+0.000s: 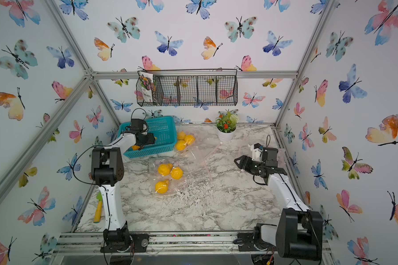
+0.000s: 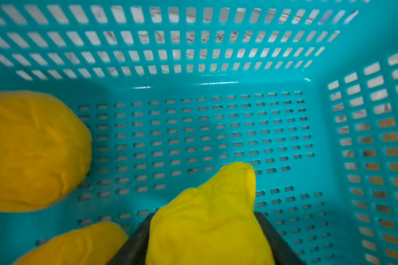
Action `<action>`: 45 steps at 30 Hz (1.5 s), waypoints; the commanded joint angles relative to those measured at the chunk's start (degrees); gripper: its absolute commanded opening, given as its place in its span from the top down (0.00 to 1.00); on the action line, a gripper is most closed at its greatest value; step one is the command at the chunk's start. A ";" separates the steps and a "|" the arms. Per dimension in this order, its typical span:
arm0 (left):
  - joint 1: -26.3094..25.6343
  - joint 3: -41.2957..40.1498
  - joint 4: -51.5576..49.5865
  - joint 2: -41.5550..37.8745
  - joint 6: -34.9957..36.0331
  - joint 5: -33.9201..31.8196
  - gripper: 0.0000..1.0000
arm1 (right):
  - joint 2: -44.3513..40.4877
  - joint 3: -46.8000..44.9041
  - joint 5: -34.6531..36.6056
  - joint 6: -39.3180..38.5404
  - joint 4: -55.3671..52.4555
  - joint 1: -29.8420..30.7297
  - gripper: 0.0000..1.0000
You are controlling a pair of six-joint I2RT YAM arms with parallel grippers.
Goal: Open the zip-top bag and take out the pear
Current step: Place the pear in the basket, then pick up the zipper food storage bag at the center of the board.
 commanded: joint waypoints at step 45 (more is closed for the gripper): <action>-2.51 -31.43 -0.45 -45.09 -0.50 17.44 0.24 | 51.06 21.06 8.19 47.58 59.42 22.33 0.87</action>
